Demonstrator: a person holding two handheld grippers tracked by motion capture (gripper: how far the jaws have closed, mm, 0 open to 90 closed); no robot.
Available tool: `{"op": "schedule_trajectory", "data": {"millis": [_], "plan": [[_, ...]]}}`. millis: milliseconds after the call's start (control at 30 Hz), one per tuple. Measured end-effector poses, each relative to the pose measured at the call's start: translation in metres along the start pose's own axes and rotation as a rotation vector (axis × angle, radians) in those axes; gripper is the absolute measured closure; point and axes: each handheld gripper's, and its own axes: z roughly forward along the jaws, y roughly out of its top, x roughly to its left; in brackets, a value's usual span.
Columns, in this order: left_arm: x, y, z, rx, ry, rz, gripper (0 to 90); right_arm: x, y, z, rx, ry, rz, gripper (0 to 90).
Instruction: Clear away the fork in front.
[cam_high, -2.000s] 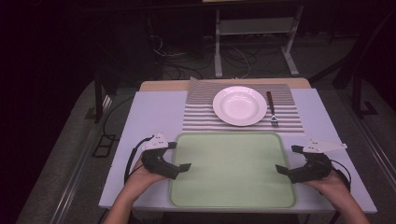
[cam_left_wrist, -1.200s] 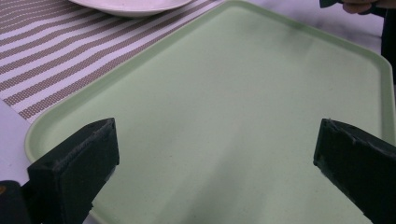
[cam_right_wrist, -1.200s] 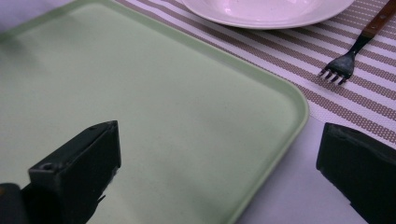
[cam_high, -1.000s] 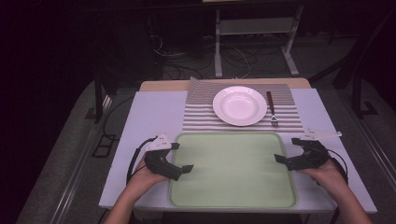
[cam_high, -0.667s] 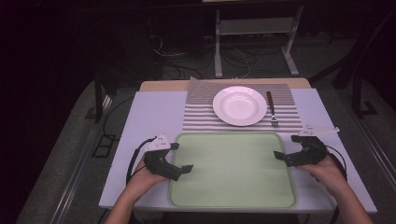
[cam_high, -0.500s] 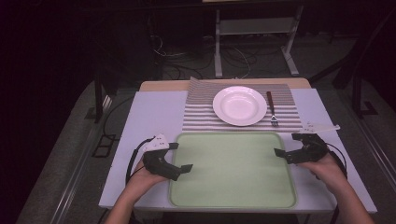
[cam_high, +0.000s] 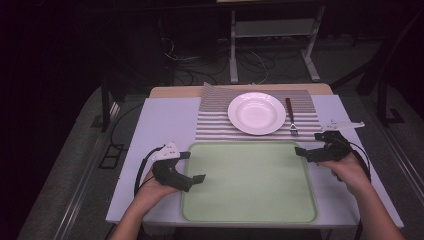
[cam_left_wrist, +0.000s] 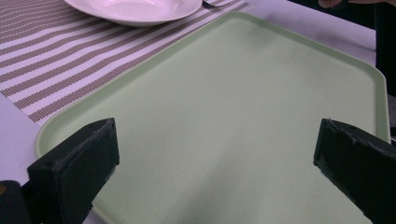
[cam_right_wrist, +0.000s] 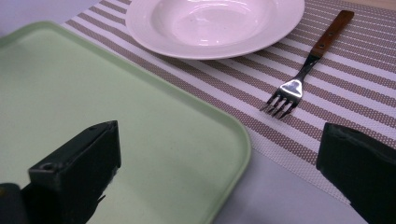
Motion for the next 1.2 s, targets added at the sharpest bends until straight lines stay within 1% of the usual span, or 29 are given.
{"op": "schedule_trajectory", "data": {"millis": [133, 300, 533, 567, 667, 767, 800, 833, 900, 967, 1100, 1133, 1200], "plan": [[0.0, 0.0, 0.0, 0.001, 0.001, 0.0, 0.0, -0.004, 0.004, 0.004, 0.012, -0.004, 0.002, 0.1], [0.0, -0.001, 0.0, 0.003, 0.003, 0.001, 0.0, -0.009, 0.009, 0.011, 0.024, -0.008, 0.019, 0.0], [0.001, -0.001, 0.0, -0.002, 0.0, -0.003, 0.0, -0.019, 0.02, 0.025, 0.036, -0.028, 0.042, 0.5], [0.001, -0.001, 0.0, -0.002, 0.001, -0.004, 0.0, -0.021, 0.021, 0.027, 0.036, -0.028, 0.047, 2.6], [0.001, -0.001, -0.001, -0.005, 0.003, -0.003, 0.0, -0.025, 0.025, 0.032, 0.056, -0.058, 0.045, 5.4], [0.001, -0.001, -0.001, -0.009, 0.006, -0.006, 0.0, -0.03, 0.03, 0.036, 0.066, -0.056, 0.067, 10.1], [0.001, -0.001, -0.001, -0.009, 0.007, -0.004, 0.0, -0.032, 0.032, 0.037, 0.076, -0.055, 0.076, 13.4], [0.0, -0.001, -0.001, -0.007, 0.009, -0.003, 0.0, -0.034, 0.034, 0.038, 0.084, -0.061, 0.084, 14.0], [0.0, -0.002, -0.001, -0.005, 0.011, 0.0, 0.0, -0.036, 0.036, 0.04, 0.087, -0.065, 0.087, 15.1], [0.0, -0.002, -0.001, -0.001, 0.013, 0.007, 0.0, -0.039, 0.044, 0.044, 0.104, -0.075, 0.093, 17.3], [0.0, -0.002, -0.001, 0.0, 0.015, 0.01, 0.0, -0.045, 0.053, 0.05, 0.123, -0.091, 0.107, 26.0], [0.0, -0.002, -0.001, 0.0, 0.015, 0.008, 0.0, -0.047, 0.056, 0.052, 0.131, -0.098, 0.108, 27.2], [0.001, -0.002, -0.001, -0.004, 0.017, 0.007, 0.0, -0.051, 0.06, 0.055, 0.145, -0.097, 0.124, 29.4]]}}
